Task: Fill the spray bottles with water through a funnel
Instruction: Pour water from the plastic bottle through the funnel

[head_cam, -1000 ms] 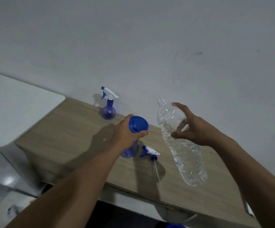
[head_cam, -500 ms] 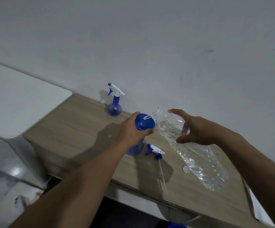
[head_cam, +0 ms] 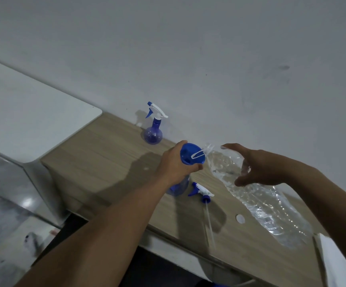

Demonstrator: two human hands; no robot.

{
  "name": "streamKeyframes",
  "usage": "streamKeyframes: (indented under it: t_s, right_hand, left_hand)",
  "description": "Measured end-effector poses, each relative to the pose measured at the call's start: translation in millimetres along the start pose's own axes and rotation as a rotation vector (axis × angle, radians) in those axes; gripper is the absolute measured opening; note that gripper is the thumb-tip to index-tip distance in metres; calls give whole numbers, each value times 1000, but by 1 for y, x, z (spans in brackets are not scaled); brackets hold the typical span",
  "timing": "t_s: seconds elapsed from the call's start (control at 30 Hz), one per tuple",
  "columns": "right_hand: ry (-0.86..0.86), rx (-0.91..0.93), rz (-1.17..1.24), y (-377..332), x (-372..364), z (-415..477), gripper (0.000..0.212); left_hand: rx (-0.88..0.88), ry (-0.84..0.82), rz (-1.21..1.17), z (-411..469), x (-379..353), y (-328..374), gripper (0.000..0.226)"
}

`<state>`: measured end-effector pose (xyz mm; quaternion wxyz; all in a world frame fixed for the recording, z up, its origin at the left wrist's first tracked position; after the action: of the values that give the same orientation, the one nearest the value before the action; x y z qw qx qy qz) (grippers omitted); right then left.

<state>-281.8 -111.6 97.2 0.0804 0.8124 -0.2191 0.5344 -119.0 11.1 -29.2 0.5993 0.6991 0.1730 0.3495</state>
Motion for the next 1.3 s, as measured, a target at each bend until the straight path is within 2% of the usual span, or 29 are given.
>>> streamKeyframes:
  t_s: [0.27,0.43,0.57,0.7,0.8,1.1,1.23,1.3]
  right_hand:
    - [-55,-15,-54,-2,3,-2,102]
    - [-77,-17,-62,-3,5,-1,104]
    - [-67,-6,-79,0,5,1,104]
    - [-53,3,-87,5,1,4,105]
    - [-33,21,-83,7,-2,6,105]
    - [233,118,148,13,-24,13,107]
    - [470,93,333,30,-42,14,105]
    - [604,60,432,40,-49,14,103]
  left_hand:
    - [1,-6,-46,-4,4,6,87]
    - [1,-2,-30,-7,6,9,71]
    - [-1,-8,-37,-7,6,9,71]
    - [-5,3,-35,-7,7,8,83]
    - [-7,10,-12,-4,6,5,75]
    - [-2,30,-6,-6,5,6,61]
    - [18,38,5,-7,5,5,82]
    - [19,40,27,-7,5,6,82]
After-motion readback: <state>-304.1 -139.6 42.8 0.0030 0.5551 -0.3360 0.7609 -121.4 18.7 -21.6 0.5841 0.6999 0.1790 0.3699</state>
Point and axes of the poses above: each hand's wrist, its own z-axis towards the middle knuckle, its own x-axis out of the back of the hand, y = z × x, the point moved 6 cm from there along z, towards the middle knuckle, and after that the axes turned 6 degrees about x, right-handed, at the moved point
